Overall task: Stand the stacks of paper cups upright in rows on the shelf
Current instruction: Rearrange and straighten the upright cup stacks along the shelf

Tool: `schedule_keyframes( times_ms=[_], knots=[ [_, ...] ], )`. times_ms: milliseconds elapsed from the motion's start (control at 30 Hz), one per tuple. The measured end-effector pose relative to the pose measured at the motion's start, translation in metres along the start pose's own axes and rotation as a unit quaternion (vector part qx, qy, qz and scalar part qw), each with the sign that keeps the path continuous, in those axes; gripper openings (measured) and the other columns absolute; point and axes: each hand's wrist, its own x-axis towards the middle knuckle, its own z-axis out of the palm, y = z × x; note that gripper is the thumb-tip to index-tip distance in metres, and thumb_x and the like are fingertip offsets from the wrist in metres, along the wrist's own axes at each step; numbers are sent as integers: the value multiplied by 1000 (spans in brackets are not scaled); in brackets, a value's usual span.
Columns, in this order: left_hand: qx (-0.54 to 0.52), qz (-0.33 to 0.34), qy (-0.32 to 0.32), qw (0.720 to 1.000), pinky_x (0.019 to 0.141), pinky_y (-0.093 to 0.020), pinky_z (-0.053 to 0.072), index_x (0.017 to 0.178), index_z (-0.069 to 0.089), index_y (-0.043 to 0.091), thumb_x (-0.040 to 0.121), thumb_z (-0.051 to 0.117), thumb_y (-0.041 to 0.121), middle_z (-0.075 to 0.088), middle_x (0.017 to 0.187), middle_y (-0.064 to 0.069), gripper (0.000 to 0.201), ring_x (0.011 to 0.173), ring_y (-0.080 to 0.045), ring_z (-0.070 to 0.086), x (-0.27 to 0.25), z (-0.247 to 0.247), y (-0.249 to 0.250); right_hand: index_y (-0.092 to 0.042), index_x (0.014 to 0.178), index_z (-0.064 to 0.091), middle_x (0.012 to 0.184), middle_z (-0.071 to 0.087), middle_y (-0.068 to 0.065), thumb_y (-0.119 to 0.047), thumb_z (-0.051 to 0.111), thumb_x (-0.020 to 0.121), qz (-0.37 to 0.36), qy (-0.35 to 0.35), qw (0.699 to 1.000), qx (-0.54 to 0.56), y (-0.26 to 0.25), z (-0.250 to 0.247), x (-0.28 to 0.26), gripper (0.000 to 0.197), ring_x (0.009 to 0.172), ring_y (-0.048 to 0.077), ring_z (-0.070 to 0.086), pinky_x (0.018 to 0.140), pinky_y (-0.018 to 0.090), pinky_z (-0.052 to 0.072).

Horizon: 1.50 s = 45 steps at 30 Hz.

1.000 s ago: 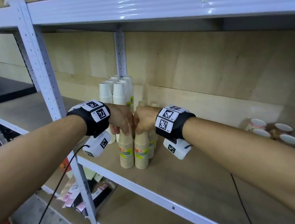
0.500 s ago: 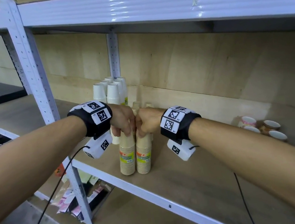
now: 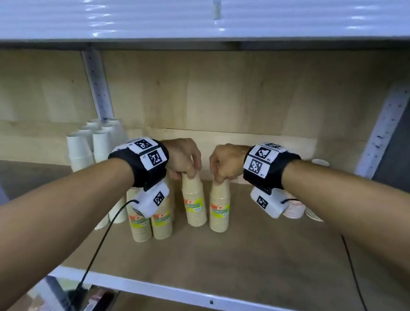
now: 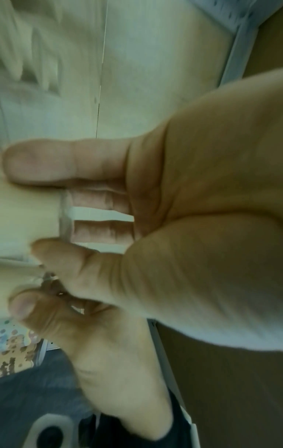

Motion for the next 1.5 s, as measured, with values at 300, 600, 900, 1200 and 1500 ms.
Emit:
schedule_keyframes(
  times_ms=[300, 600, 900, 1200, 1500],
  knots=[
    [28, 29, 108, 993, 84, -33, 56, 113, 69, 15, 81, 70, 11, 63, 112, -4, 32, 98, -21, 62, 70, 8, 20, -7, 102, 70, 106, 66, 10, -17, 75, 77, 87, 99, 991, -12, 59, 9, 26, 27, 92, 27, 66, 79, 35, 58],
    [28, 23, 135, 990, 85, -31, 53, 120, 64, 17, 84, 68, 12, 58, 125, -6, 36, 107, -25, 61, 128, 22, 27, -13, 108, 63, 114, 60, 7, -11, 59, 82, 117, 149, 982, 14, 90, 18, 65, 26, 101, 27, 61, 80, 32, 53],
    [51, 16, 118, 992, 86, -34, 54, 119, 62, 10, 84, 64, 11, 59, 123, -10, 34, 107, -27, 60, 161, 27, 20, -12, 104, 65, 114, 60, 8, -15, 54, 87, 106, 151, 982, 41, 99, 27, 106, 20, 102, 28, 59, 75, 28, 44],
    [57, 12, 132, 990, 82, -34, 50, 118, 62, 4, 89, 59, 8, 62, 121, -16, 29, 109, -33, 61, 174, 24, 17, -17, 99, 64, 113, 62, 8, -23, 51, 87, 111, 141, 981, 69, 105, 29, 138, 19, 104, 28, 59, 80, 30, 45],
    [56, 42, 125, 990, 82, -35, 50, 119, 60, 7, 92, 56, 11, 62, 121, -14, 28, 109, -32, 60, 159, 18, 17, -19, 102, 62, 121, 55, 6, -23, 50, 87, 118, 159, 978, 61, 99, 30, 135, 19, 107, 28, 58, 82, 31, 46]
  ],
)
